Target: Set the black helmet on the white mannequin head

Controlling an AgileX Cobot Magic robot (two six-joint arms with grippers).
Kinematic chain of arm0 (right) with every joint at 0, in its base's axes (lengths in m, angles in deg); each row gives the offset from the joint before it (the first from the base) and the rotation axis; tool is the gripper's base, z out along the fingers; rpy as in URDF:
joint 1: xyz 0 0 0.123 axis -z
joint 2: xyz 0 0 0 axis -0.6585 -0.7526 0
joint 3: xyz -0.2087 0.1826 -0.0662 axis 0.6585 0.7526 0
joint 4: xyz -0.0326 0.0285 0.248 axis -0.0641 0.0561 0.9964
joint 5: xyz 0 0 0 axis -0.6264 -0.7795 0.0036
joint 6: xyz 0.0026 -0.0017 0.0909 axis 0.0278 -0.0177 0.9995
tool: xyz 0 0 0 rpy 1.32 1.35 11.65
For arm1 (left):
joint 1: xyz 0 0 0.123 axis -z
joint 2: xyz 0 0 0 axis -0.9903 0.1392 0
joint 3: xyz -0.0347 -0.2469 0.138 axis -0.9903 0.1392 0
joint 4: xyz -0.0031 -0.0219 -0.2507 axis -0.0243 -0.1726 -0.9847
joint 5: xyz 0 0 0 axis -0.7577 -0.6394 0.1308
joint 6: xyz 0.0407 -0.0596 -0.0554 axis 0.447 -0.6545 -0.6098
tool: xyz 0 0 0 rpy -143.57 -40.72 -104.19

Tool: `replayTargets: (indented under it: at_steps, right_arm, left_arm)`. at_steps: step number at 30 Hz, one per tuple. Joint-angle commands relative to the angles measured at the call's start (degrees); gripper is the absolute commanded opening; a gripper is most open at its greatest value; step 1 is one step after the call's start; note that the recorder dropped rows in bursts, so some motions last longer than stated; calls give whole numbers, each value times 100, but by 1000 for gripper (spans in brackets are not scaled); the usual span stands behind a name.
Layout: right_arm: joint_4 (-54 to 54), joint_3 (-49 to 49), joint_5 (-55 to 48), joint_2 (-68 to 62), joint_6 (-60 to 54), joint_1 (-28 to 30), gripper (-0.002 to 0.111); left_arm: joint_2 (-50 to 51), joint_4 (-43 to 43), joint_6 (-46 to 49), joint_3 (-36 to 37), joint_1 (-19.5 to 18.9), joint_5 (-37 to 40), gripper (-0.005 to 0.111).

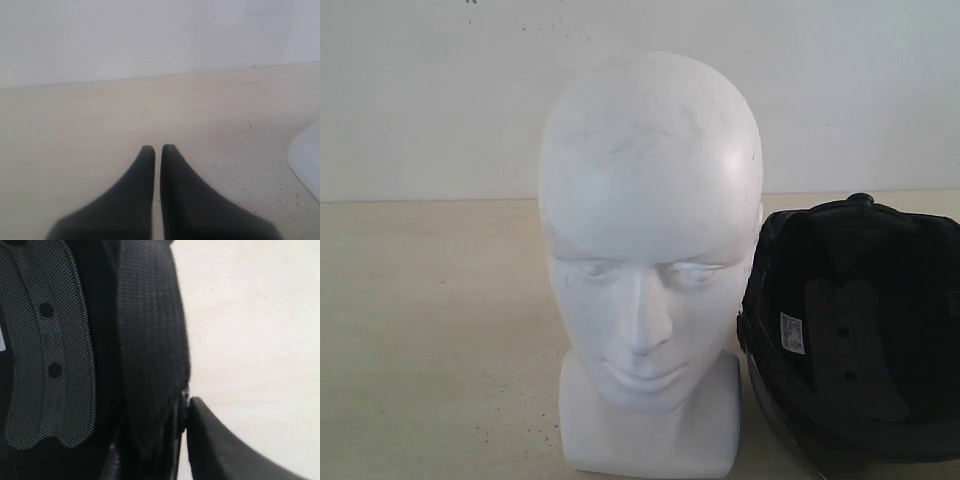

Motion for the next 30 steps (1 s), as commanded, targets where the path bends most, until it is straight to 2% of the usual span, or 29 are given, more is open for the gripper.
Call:
replayTargets:
  at_steps: [1,2,3,12,20,22,23,27,30]
  right_arm:
    - [-283,-33,-307,6,-75,0,7]
    - [-383,-33,-446,20,-107,0,1]
    - [-459,-33,-557,42,-131,0,0]
    - [-945,-33,-678,678,-327,0,0]
    - [-1077,-33,-456,679,-353,0,1]
    - [-1077,-33,-384,679,-353,0,8]
    - [-1077,-33,-371,679,-353,0,15]
    - [-1077,-33,-334,679,-353,0,50]
    - [-1066,-33,-333,679,-353,0,58]
  left_arm:
    - [-23,-45,13,-17,-2,-12,4]
    - [-23,-45,13,-17,-2,-12,4]
    - [-23,-45,13,-17,-2,-12,4]
    - [-23,-45,13,-17,-2,-23,4]
    - [-23,-45,13,-17,-2,-23,4]
    - [-23,-45,13,-17,-2,-23,4]
    - [-23,-45,13,-17,-2,-23,4]
    - [-23,-45,13,-17,-2,-23,4]
    - [-23,-45,13,-17,-2,-23,4]
